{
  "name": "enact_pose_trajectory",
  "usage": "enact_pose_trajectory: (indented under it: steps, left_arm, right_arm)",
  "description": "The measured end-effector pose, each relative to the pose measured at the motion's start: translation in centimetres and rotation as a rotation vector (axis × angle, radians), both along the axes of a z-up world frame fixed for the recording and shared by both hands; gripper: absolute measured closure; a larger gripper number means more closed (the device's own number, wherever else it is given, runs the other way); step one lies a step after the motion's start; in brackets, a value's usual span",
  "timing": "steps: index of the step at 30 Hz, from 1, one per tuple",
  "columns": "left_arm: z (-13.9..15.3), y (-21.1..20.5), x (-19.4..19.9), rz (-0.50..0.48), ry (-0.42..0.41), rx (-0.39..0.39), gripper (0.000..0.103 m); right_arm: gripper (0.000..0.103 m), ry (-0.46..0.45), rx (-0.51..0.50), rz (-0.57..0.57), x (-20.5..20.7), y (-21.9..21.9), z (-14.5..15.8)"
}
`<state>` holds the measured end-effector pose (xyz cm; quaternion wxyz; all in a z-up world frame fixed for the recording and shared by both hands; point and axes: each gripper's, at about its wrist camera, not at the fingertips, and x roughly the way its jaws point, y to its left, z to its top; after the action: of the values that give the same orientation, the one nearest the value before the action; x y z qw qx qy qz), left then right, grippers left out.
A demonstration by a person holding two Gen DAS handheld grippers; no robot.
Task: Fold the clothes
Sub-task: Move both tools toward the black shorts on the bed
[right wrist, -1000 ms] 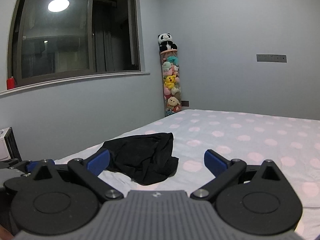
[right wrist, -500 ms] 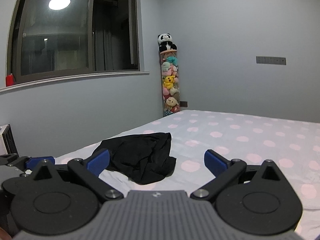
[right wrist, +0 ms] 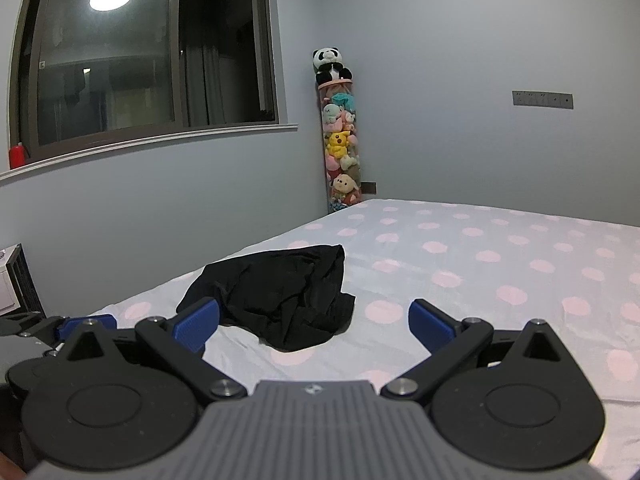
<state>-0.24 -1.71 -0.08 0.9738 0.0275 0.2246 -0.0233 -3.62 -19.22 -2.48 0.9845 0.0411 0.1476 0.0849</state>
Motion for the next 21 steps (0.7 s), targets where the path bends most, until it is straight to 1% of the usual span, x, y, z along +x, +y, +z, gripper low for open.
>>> enact_pose_trajectory:
  steps: [12, 17, 21]
  left_arm:
    - [-0.4, -1.0, 1.0, -0.011, 0.055, -0.002, 0.020]
    - [-0.4, -1.6, 2.8, -0.023, 0.091, -0.004, 0.020]
    - [-0.9, -1.3, 4.6, 0.003, 0.128, -0.027, 0.020]
  right_arm:
    - [0.001, 0.034, 0.021, 0.016, 0.9, -0.4, -0.3]
    - [0.001, 0.055, 0.026, 0.023, 2.5, -0.9, -0.3]
    - [0.001, 0.065, 0.007, 0.006, 4.1, -1.8, -0.5]
